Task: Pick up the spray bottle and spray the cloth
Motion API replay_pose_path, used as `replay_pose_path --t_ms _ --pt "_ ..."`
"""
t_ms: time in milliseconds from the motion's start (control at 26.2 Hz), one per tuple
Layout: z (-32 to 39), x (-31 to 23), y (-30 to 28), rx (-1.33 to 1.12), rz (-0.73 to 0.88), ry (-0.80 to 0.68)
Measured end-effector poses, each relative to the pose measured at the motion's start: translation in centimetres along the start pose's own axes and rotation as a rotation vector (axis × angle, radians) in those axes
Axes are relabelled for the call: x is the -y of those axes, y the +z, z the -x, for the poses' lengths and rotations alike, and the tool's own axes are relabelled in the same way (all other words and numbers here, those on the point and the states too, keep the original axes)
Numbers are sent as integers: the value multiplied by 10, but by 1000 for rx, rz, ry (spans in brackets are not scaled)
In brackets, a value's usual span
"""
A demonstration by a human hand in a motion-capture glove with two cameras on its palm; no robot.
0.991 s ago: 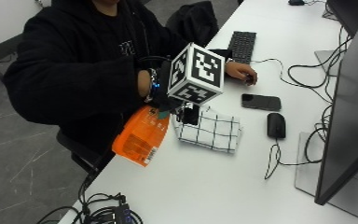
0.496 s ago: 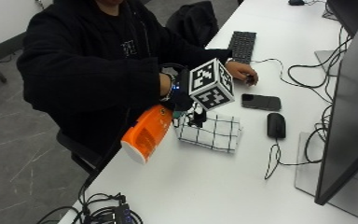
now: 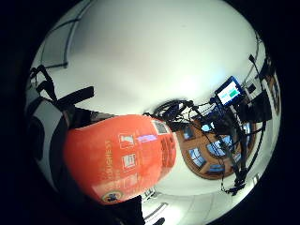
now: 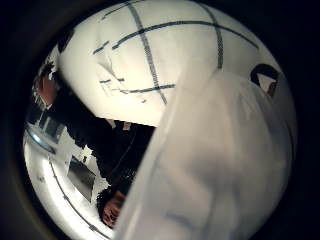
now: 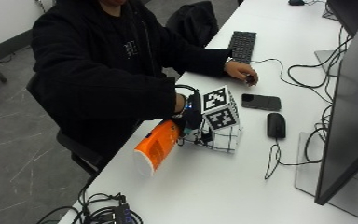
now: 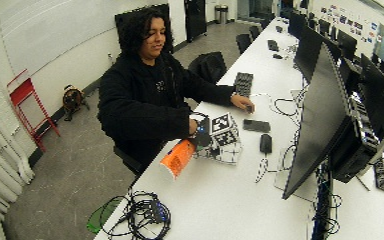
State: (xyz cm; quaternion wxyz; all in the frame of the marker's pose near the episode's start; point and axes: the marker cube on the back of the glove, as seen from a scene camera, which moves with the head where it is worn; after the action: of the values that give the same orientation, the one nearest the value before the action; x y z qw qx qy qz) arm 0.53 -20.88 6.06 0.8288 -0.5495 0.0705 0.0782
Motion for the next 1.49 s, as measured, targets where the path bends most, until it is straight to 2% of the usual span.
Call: replay_pose_path --t_ms 267,534,762,991,1182,1334,1487 --pt "1 19 11 -11 36 10" --pt "10 2 -5 -11 -27 -24" --pt "40 -38 -52 62 -241 -220" --pt "91 -75 -99 145 -496 -513" --pt "138 -81 -128 262 -725 -756" --pt "162 -72 -151 409 -880 -849" --pt "175 -55 -166 598 -1020 -866"
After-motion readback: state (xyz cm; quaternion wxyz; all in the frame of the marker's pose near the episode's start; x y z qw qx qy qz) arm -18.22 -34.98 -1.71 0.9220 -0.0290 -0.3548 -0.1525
